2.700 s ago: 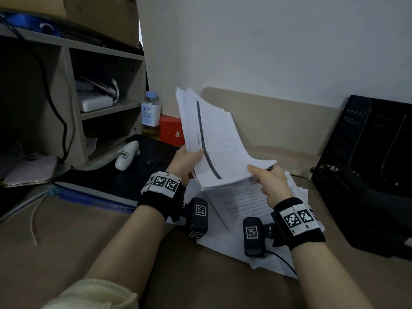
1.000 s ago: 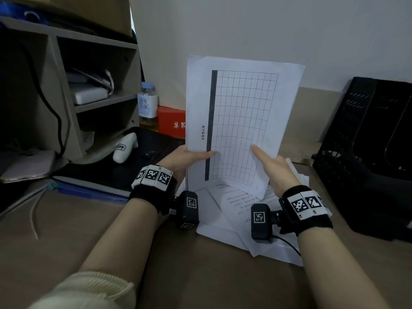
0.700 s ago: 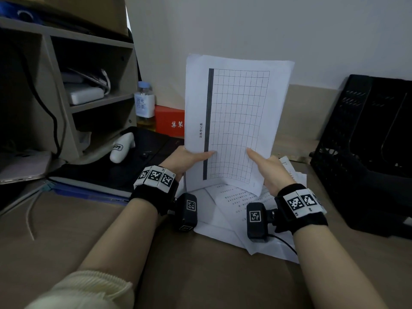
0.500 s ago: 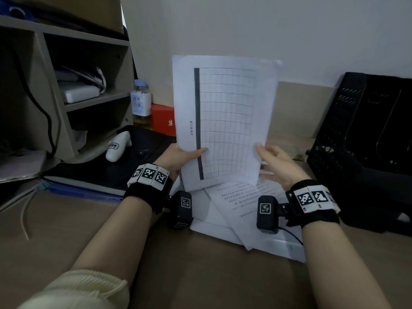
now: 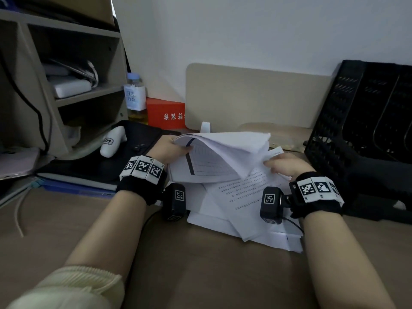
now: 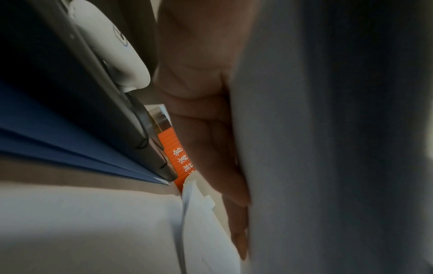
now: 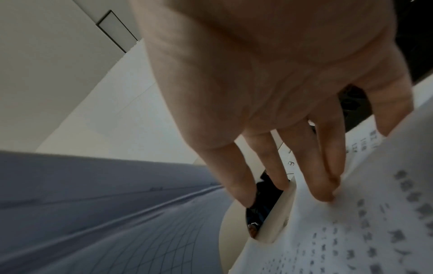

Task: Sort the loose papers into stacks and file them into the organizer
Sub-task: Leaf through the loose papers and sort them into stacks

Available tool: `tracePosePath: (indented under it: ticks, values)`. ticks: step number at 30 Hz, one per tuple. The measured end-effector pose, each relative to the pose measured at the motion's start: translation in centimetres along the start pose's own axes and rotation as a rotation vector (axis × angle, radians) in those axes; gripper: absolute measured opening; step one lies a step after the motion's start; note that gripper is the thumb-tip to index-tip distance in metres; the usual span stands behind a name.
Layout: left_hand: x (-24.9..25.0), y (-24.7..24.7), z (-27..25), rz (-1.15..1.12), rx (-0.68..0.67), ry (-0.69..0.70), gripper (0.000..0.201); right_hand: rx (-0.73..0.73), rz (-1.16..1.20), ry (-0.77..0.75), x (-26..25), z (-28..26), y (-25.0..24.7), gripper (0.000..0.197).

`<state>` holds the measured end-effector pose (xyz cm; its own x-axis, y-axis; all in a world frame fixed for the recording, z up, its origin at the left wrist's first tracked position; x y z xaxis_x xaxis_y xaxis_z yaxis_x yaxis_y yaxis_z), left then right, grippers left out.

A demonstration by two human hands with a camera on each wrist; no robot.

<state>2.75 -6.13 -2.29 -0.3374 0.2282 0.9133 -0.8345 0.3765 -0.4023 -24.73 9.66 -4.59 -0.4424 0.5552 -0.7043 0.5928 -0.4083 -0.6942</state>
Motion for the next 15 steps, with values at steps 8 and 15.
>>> tracePosePath:
  ticks: [8,15]
  values:
    - [-0.6,0.5,-0.4,-0.273,-0.036,-0.163,0.025,-0.102,-0.295,0.026,-0.1,-0.6,0.5,0.050]
    - [-1.2,0.0,0.0,-0.324,0.050,-0.261,0.020,-0.074,-0.397,0.066,0.2,-0.3,0.2,0.053]
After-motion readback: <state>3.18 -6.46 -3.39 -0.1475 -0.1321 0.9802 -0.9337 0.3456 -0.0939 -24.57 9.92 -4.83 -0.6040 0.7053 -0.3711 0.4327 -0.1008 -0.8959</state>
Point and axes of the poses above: each hand's wrist, its own z-axis towards the middle knuckle, its own y-axis out of the palm, x = y × z, the point moved 7 cm from there along z, towards the middle knuckle, and after that the axes turned 3 degrees about -z, right-handed, at the moved point
